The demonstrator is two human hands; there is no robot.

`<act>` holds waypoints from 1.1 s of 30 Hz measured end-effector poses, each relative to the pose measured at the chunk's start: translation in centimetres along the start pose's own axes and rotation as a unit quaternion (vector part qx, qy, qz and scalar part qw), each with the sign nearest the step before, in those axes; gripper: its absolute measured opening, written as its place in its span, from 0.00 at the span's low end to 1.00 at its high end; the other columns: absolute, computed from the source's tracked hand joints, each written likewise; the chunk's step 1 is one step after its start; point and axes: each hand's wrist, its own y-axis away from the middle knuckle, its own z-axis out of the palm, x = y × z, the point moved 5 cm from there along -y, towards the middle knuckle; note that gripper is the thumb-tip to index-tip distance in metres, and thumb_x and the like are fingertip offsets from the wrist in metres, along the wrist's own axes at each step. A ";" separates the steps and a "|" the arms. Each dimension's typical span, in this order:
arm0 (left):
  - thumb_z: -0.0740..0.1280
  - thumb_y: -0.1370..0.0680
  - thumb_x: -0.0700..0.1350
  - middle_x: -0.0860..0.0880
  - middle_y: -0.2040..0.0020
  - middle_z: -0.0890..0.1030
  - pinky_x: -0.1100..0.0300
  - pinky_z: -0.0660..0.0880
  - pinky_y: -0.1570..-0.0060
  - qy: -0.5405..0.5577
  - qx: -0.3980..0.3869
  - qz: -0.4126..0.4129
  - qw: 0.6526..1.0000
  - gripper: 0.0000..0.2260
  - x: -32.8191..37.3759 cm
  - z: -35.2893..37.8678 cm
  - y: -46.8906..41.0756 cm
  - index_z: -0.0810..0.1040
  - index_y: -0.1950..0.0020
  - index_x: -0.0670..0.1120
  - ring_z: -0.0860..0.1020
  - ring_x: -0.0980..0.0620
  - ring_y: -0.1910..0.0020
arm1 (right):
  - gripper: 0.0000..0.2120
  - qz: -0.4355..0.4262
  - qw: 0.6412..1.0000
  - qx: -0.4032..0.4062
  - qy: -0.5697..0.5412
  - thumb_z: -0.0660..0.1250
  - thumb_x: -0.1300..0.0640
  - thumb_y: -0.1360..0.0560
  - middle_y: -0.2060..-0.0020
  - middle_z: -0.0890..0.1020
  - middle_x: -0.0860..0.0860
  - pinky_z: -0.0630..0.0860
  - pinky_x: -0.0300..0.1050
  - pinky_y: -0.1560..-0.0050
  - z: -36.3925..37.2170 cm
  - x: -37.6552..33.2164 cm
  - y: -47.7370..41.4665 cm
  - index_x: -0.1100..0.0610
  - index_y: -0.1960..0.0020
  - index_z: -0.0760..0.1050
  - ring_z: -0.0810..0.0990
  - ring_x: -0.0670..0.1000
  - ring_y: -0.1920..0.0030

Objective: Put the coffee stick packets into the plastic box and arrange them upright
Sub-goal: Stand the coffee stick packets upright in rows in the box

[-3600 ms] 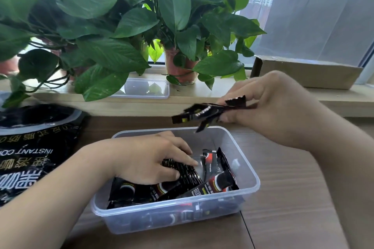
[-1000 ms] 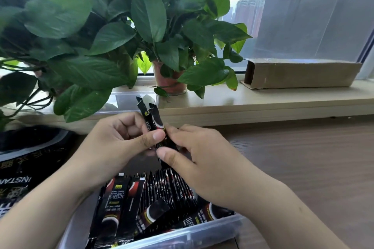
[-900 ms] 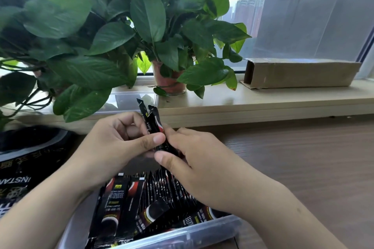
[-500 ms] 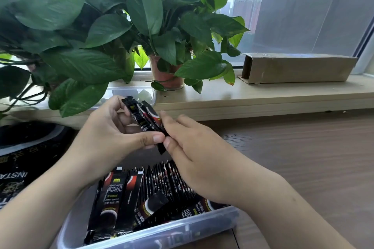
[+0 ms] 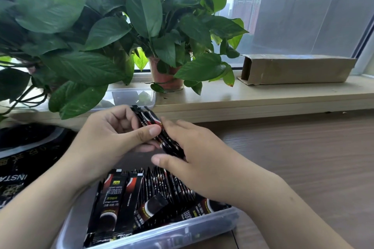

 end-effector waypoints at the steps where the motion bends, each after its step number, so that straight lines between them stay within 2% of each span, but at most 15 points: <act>1: 0.83 0.41 0.48 0.31 0.60 0.82 0.58 0.83 0.67 0.004 0.002 -0.003 1.000 0.28 0.1 0.1 0.0 0.73 0.54 0.35 0.85 0.43 0.66 | 0.26 -0.003 1.000 0.002 0.003 0.62 0.50 0.19 0.33 0.74 0.50 0.69 0.49 0.32 0.1 0.0 0.0 0.55 0.23 0.62 0.70 0.50 0.32; 4: 0.76 0.34 0.45 0.32 0.61 0.83 0.60 0.82 0.69 0.024 0.000 -0.004 1.000 0.27 0.5 0.7 0.1 0.71 0.37 0.46 0.86 0.39 0.65 | 0.24 -0.005 1.000 0.004 0.022 0.60 0.54 0.18 0.34 0.75 0.51 0.69 0.50 0.34 -0.1 0.2 -0.1 0.56 0.23 0.61 0.71 0.51 0.34; 6: 0.75 0.33 0.47 0.35 0.62 0.85 0.60 0.82 0.68 0.016 -0.015 -0.004 1.000 0.28 0.7 0.9 0.2 0.75 0.33 0.54 0.86 0.38 0.64 | 0.23 -0.013 0.999 -0.004 0.037 0.58 0.55 0.17 0.34 0.75 0.51 0.70 0.51 0.34 -0.1 0.1 0.0 0.55 0.23 0.59 0.72 0.52 0.34; 7: 0.77 0.34 0.51 0.36 0.60 0.85 0.60 0.82 0.67 0.015 -0.034 -0.012 0.999 0.27 0.8 1.2 0.4 0.79 0.36 0.55 0.86 0.37 0.63 | 0.23 -0.015 0.999 -0.007 0.035 0.58 0.56 0.17 0.33 0.75 0.51 0.70 0.51 0.34 -0.1 -0.1 0.2 0.54 0.23 0.58 0.73 0.53 0.34; 9: 0.82 0.42 0.59 0.38 0.54 0.86 0.60 0.82 0.65 0.015 -0.072 -0.039 0.997 0.29 0.6 1.5 0.7 0.85 0.43 0.52 0.86 0.38 0.61 | 0.25 -0.011 0.999 -0.012 0.028 0.58 0.55 0.17 0.34 0.76 0.51 0.69 0.43 0.39 0.0 -0.4 0.4 0.51 0.23 0.54 0.74 0.50 0.37; 10: 0.82 0.43 0.60 0.38 0.53 0.86 0.59 0.82 0.65 0.016 -0.075 -0.047 0.996 0.29 0.5 1.6 0.7 0.86 0.45 0.50 0.86 0.39 0.60 | 0.25 -0.005 1.000 -0.016 0.026 0.57 0.55 0.17 0.36 0.76 0.51 0.67 0.39 0.46 0.2 -0.4 0.5 0.51 0.23 0.53 0.75 0.49 0.40; 12: 0.80 0.39 0.55 0.38 0.54 0.86 0.60 0.82 0.66 0.016 -0.052 -0.054 0.997 0.21 0.3 1.3 0.6 0.87 0.50 0.47 0.86 0.40 0.62 | 0.23 0.009 1.000 -0.020 0.010 0.58 0.55 0.17 0.36 0.76 0.52 0.64 0.37 0.53 0.4 -0.4 0.6 0.53 0.25 0.54 0.75 0.49 0.42; 14: 0.74 0.34 0.49 0.37 0.57 0.86 0.61 0.82 0.68 0.030 -0.028 -0.057 0.998 0.10 0.1 1.1 0.4 0.87 0.57 0.44 0.86 0.42 0.64 | 0.22 0.019 1.000 -0.003 -0.014 0.59 0.54 0.18 0.34 0.73 0.52 0.66 0.37 0.50 0.2 -0.4 0.6 0.53 0.28 0.55 0.75 0.49 0.42; 16: 0.71 0.31 0.44 0.38 0.61 0.86 0.61 0.82 0.67 0.051 -0.012 -0.060 0.997 0.07 0.0 1.0 0.3 0.85 0.59 0.42 0.86 0.43 0.65 | 0.21 0.041 0.999 0.020 -0.026 0.59 0.52 0.18 0.33 0.71 0.49 0.69 0.42 0.41 -0.4 0.0 0.7 0.49 0.30 0.53 0.75 0.48 0.42; 19: 0.68 0.30 0.43 0.42 0.63 0.85 0.62 0.82 0.66 0.074 -0.008 -0.056 0.996 0.09 0.2 1.0 0.3 0.81 0.55 0.39 0.86 0.45 0.65 | 0.18 0.065 0.997 0.027 -0.034 0.58 0.49 0.18 0.41 0.73 0.46 0.72 0.47 0.41 -0.9 0.5 0.9 0.47 0.32 0.54 0.76 0.47 0.46; 24: 0.69 0.30 0.42 0.36 0.58 0.85 0.59 0.83 0.64 0.078 -0.044 -0.079 0.993 0.09 -0.1 1.5 0.5 0.77 0.52 0.42 0.86 0.42 0.61 | 0.13 0.007 0.998 0.064 0.011 0.57 0.55 0.18 0.51 0.77 0.49 0.75 0.41 0.59 0.0 -0.9 0.6 0.53 0.34 0.63 0.78 0.50 0.56; 27: 0.68 0.28 0.43 0.35 0.56 0.85 0.59 0.83 0.64 0.080 -0.042 -0.083 0.992 0.07 -0.1 1.5 0.4 0.76 0.53 0.42 0.86 0.41 0.59 | 0.11 0.016 0.998 0.056 -0.026 0.60 0.54 0.19 0.56 0.77 0.45 0.75 0.45 0.58 -0.3 0.0 0.5 0.48 0.39 0.62 0.77 0.45 0.59; 29: 0.68 0.27 0.43 0.35 0.56 0.85 0.59 0.83 0.63 0.079 -0.043 -0.083 0.993 0.08 -0.1 1.4 0.4 0.76 0.52 0.41 0.86 0.42 0.60 | 0.12 0.003 0.998 0.066 -0.022 0.65 0.53 0.22 0.55 0.78 0.43 0.74 0.44 0.54 -1.0 0.5 0.5 0.46 0.41 0.66 0.77 0.43 0.56; 31: 0.67 0.26 0.44 0.36 0.56 0.86 0.60 0.83 0.63 0.072 -0.043 -0.081 0.993 0.08 -0.1 1.4 0.3 0.75 0.52 0.40 0.87 0.43 0.60 | 0.12 -0.044 0.992 0.117 0.030 0.70 0.54 0.24 0.53 0.80 0.42 0.74 0.41 0.51 -1.7 0.4 0.5 0.50 0.42 0.73 0.78 0.43 0.54; 33: 0.67 0.26 0.45 0.37 0.56 0.86 0.61 0.83 0.63 0.073 -0.041 -0.080 0.993 0.10 0.0 1.4 0.2 0.75 0.50 0.40 0.87 0.44 0.60 | 0.11 -0.071 0.985 0.152 0.046 0.71 0.56 0.26 0.55 0.83 0.44 0.75 0.41 0.54 -2.0 0.1 0.5 0.53 0.45 0.78 0.79 0.44 0.57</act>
